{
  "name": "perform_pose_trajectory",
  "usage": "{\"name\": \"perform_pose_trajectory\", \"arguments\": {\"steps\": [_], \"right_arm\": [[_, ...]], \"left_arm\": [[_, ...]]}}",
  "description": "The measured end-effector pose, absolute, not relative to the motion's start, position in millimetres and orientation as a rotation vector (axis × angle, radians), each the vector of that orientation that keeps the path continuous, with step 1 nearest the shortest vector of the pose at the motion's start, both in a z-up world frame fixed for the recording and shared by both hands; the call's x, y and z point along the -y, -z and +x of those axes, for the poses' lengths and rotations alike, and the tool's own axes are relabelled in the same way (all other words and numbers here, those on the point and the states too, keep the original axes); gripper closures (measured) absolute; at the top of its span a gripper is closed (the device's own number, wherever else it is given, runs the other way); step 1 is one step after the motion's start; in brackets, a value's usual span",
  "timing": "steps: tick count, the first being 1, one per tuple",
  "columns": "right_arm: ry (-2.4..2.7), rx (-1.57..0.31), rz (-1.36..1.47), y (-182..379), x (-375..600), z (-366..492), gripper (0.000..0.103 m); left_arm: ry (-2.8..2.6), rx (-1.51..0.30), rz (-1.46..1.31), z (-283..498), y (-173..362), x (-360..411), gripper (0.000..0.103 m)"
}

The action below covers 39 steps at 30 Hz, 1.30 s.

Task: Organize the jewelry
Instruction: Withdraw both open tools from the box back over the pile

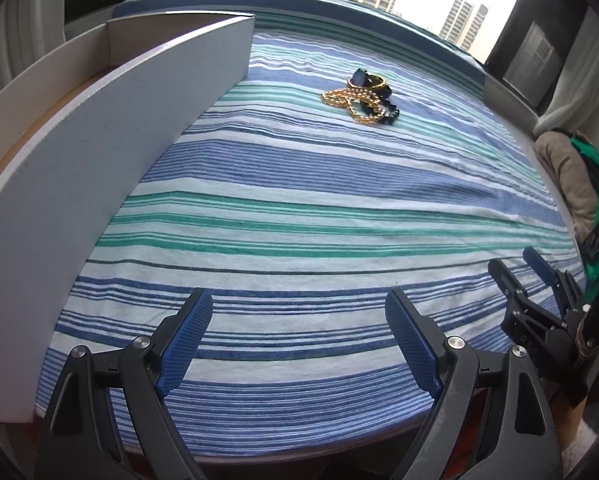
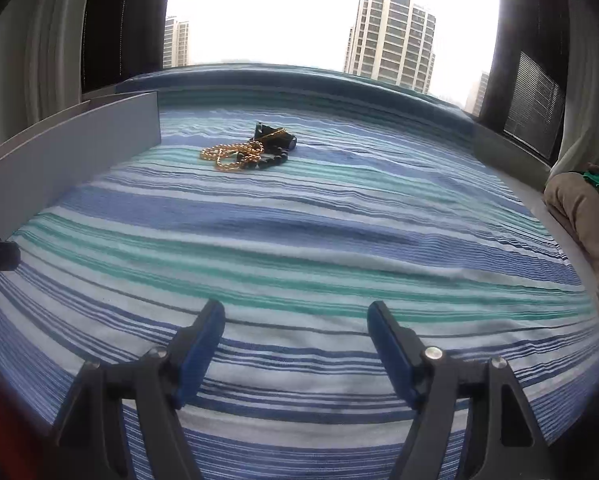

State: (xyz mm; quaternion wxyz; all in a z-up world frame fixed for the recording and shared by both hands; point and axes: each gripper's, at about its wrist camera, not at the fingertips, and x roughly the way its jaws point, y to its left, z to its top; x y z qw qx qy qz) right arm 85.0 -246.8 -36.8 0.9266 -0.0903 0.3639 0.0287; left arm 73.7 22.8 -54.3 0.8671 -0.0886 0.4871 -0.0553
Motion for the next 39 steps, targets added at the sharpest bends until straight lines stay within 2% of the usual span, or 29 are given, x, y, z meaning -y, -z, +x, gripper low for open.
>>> {"name": "perform_pose_trajectory", "arguments": {"steps": [30, 36, 39], "right_arm": [[-0.046, -0.707, -0.139, 41, 261, 72, 0.028], [-0.036, -0.69, -0.122, 40, 269, 67, 0.028], [-0.036, -0.692, -0.11, 41, 273, 65, 0.028]], "left_arm": [[0.119, -1.059, -0.146, 85, 59, -4, 0.014], [0.159, -1.032, -0.163, 105, 34, -2, 0.014], [0.172, -1.013, -0.134, 118, 20, 2, 0.011]]}}
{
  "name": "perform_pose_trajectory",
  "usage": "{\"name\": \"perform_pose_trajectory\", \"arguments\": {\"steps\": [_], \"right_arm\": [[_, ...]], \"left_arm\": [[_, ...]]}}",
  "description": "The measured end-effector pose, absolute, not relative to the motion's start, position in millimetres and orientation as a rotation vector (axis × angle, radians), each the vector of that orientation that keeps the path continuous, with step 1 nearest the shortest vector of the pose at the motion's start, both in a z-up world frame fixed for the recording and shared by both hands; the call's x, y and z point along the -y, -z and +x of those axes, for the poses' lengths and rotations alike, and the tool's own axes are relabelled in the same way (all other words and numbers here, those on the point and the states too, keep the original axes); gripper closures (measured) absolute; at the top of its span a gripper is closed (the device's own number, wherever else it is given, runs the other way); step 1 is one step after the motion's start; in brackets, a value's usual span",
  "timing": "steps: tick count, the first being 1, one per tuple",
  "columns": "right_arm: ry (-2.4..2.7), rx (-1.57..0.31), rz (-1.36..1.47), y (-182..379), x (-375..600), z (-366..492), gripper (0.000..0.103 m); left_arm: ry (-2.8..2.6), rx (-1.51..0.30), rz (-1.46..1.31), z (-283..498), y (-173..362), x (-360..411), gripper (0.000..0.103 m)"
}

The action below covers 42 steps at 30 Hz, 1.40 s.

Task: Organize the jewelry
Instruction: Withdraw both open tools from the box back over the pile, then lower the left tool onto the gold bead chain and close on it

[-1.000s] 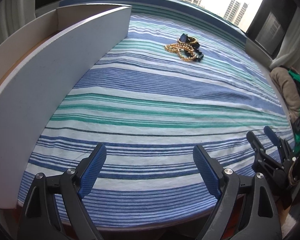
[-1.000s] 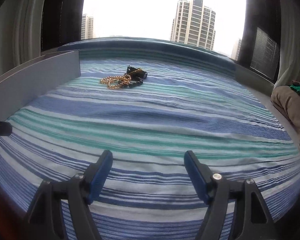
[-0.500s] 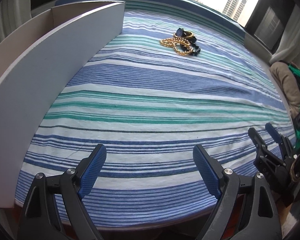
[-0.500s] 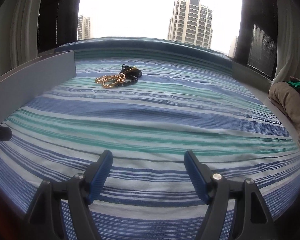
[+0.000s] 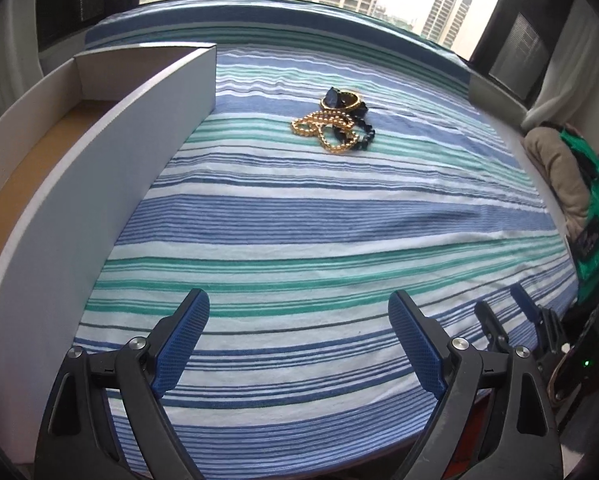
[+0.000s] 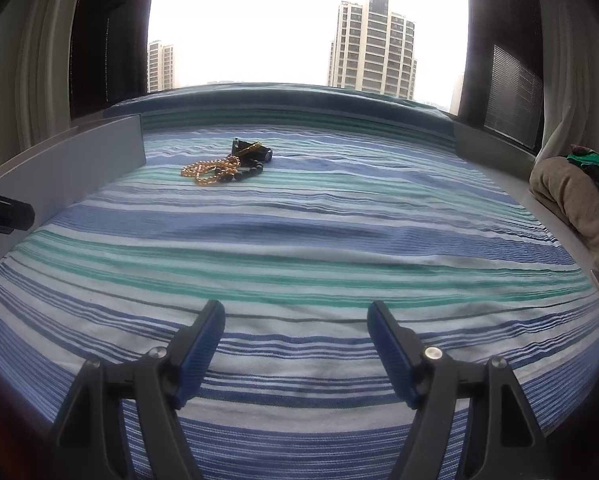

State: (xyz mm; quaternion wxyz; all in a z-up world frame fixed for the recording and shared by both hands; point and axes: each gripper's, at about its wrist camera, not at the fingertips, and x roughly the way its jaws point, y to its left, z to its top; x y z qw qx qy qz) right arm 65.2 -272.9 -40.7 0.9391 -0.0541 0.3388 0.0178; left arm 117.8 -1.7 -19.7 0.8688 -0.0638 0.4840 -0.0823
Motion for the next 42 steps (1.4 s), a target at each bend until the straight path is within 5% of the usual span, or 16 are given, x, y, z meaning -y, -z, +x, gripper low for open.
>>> {"name": "perform_pose_trajectory", "arguments": {"steps": [11, 27, 30, 34, 42], "right_arm": [[-0.036, -0.699, -0.056, 42, 289, 68, 0.028], [-0.036, -0.723, 0.005, 42, 309, 71, 0.028], [-0.031, -0.739, 0.02, 46, 312, 74, 0.028], [-0.025, -0.741, 0.025, 46, 311, 75, 0.028], [-0.042, -0.721, 0.01, 40, 306, 66, 0.028]], "left_arm": [[0.29, -0.984, -0.032, 211, -5, 41, 0.01], [0.216, -1.027, 0.156, 363, 98, 82, 0.013], [0.255, -1.009, 0.185, 358, 101, 87, 0.029], [0.307, -1.013, 0.158, 349, 95, 86, 0.078], [0.288, -1.037, 0.101, 306, 90, 64, 0.089]]}}
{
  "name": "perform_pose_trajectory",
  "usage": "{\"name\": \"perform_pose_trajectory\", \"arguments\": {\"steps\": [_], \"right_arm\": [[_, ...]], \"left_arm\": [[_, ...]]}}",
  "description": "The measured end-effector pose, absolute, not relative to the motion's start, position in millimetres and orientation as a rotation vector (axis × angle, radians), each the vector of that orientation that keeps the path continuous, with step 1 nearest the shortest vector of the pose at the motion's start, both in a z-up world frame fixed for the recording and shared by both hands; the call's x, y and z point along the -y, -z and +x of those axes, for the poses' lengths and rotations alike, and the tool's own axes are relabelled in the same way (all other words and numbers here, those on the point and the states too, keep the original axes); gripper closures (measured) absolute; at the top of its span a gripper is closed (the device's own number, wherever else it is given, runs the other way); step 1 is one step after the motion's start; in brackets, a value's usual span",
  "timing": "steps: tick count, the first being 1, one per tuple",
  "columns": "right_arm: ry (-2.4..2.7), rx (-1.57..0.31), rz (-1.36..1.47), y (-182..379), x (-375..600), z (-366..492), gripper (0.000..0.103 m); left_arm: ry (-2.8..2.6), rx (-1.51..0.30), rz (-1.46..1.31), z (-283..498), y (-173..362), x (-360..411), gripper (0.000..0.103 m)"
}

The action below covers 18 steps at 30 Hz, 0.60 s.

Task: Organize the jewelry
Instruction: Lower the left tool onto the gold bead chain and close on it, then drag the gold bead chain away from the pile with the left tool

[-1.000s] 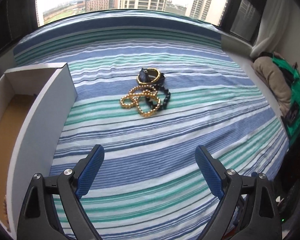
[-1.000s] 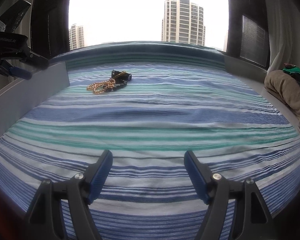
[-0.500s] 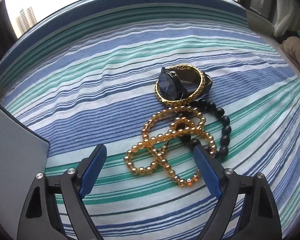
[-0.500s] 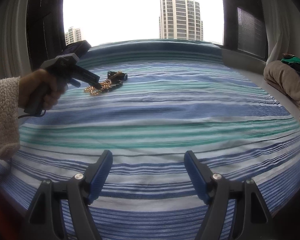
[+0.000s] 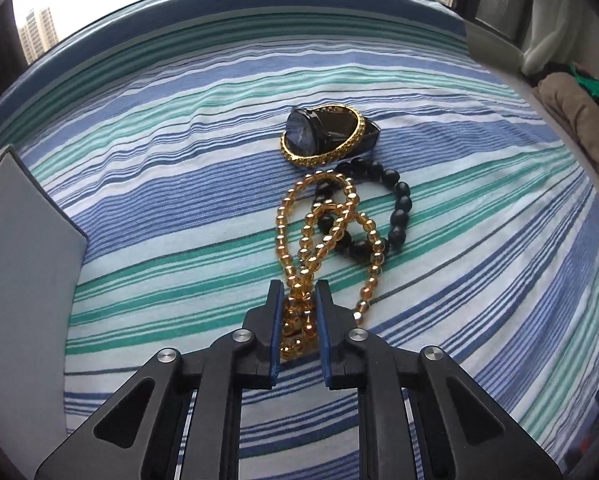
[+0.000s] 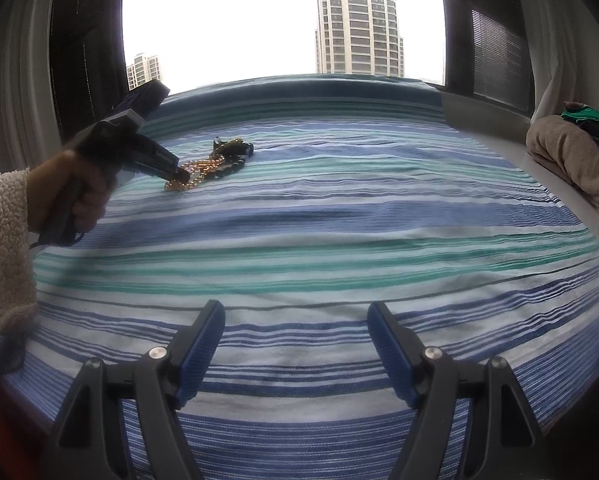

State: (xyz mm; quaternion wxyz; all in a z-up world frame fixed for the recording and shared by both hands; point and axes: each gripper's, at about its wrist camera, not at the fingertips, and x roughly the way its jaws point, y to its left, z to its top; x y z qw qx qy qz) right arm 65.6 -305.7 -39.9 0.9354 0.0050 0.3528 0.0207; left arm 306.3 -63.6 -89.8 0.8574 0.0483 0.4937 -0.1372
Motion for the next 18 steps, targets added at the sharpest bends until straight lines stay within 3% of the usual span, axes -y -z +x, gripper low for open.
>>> {"name": "perform_pose_trajectory", "arguments": {"steps": [18], "right_arm": [[-0.094, -0.736, -0.036, 40, 275, 55, 0.028]], "left_arm": [[0.199, -1.068, -0.064, 163, 86, -15, 0.09]]}}
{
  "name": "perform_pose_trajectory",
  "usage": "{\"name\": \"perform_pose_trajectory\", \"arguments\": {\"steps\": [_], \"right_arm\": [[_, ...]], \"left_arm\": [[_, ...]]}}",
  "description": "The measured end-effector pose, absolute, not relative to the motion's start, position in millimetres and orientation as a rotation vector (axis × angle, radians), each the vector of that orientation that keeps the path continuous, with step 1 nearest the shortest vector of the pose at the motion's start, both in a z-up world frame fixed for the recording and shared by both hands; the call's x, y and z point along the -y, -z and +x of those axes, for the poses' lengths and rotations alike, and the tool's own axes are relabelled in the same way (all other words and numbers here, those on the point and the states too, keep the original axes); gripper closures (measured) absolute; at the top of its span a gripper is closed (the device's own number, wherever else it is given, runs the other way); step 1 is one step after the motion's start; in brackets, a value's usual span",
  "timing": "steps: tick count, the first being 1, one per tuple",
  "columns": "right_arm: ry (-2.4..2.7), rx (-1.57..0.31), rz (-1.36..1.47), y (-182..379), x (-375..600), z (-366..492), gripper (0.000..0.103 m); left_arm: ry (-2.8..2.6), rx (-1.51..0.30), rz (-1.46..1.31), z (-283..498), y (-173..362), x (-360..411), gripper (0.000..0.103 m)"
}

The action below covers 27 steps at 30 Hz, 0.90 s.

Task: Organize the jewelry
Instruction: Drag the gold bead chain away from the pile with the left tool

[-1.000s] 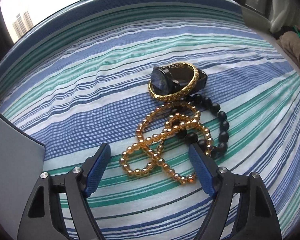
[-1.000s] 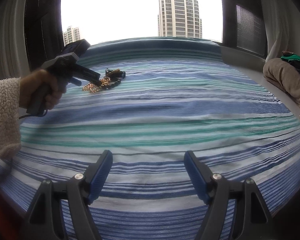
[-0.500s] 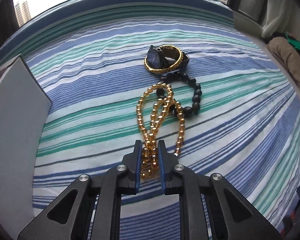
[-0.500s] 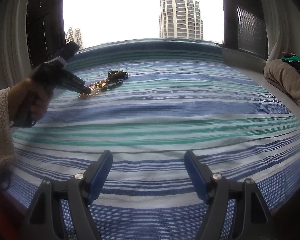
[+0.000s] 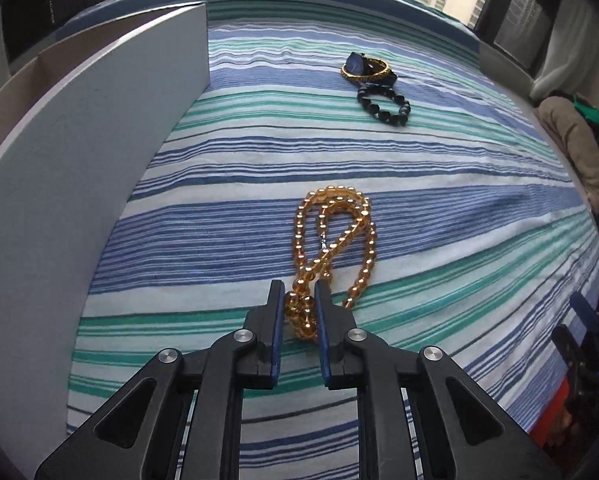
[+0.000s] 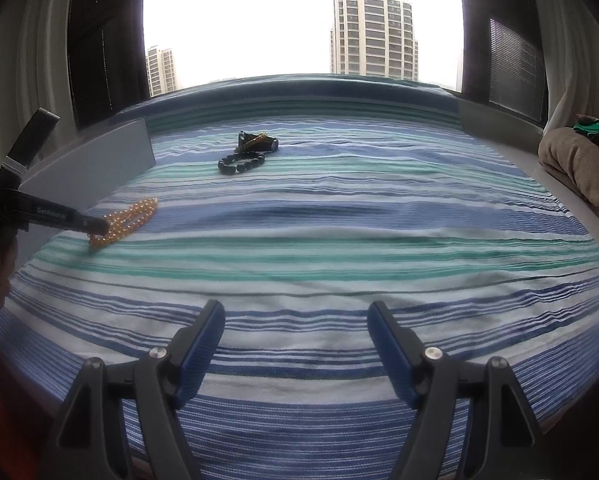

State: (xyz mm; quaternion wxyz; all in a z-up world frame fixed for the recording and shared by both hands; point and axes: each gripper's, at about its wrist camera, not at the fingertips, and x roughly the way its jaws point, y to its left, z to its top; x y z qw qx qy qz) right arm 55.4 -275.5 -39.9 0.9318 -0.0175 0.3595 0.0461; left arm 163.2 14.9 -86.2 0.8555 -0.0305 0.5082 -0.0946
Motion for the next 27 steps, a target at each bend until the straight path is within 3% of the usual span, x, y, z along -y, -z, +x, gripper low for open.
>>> {"name": "perform_pose_trajectory", "arguments": {"steps": [6, 8, 11, 27], "right_arm": [[-0.13, -0.746, -0.076, 36, 256, 54, 0.028], [-0.141, -0.755, -0.088, 36, 249, 53, 0.028], [-0.151, -0.752, -0.108, 33, 243, 49, 0.028], [-0.195, -0.798, -0.089, 33, 233, 49, 0.028]], "left_arm": [[0.16, -1.057, -0.061, 161, 89, -17, 0.088], [0.165, -1.045, -0.055, 161, 90, -14, 0.076], [0.162, -1.026, -0.018, 162, 90, -6, 0.068], [0.137, -0.971, 0.047, 161, 96, 7, 0.034]]}}
